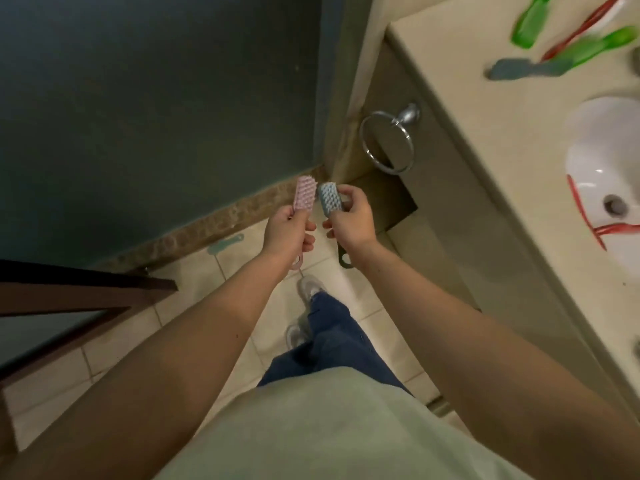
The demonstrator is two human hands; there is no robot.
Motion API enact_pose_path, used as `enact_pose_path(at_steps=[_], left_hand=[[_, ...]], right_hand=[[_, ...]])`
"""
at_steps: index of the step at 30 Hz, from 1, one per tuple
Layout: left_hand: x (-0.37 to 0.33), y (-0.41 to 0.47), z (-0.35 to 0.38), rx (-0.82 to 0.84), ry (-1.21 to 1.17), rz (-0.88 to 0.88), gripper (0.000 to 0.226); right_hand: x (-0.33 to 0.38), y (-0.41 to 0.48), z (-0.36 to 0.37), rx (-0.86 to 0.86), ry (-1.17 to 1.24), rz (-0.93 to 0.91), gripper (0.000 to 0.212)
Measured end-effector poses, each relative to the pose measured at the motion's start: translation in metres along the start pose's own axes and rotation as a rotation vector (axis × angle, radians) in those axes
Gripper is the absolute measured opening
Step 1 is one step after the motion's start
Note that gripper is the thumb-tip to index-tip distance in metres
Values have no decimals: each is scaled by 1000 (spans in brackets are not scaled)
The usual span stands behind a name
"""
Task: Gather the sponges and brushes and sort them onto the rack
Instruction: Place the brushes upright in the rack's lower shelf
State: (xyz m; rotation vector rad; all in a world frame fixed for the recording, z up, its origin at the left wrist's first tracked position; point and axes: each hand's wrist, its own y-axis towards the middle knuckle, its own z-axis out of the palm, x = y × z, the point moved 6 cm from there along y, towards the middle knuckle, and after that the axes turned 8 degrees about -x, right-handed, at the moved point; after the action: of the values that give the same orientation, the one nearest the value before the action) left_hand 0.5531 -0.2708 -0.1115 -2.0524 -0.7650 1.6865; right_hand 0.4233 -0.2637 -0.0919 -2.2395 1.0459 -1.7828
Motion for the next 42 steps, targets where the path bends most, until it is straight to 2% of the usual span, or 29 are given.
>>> enact_pose_path(at_steps=[9, 13, 18, 26, 32, 39, 42], left_hand=[[-82, -68, 59, 143, -13, 88, 18], [-109, -100, 101, 284, 84, 161, 24], [-130, -138, 159, 428, 157, 275, 18], [-134, -210, 263, 641, 214, 340, 12], [-129, -259, 339, 756, 281, 373, 20], [-120, -319, 441, 890, 423, 412, 18], [-117, -340, 488, 950, 429, 367, 21]], right_hand=[[38, -31, -110, -266, 255, -46, 34], [47, -38, -170, -369, 361, -42, 27], [42, -52, -242, -482, 434, -34, 24], [10, -76, -361, -696, 526, -19, 18], [-19, -89, -446, -843, 543, -5, 11], [-53, -94, -546, -1051, 592, 56, 23], [-64, -90, -587, -1097, 596, 63, 22]])
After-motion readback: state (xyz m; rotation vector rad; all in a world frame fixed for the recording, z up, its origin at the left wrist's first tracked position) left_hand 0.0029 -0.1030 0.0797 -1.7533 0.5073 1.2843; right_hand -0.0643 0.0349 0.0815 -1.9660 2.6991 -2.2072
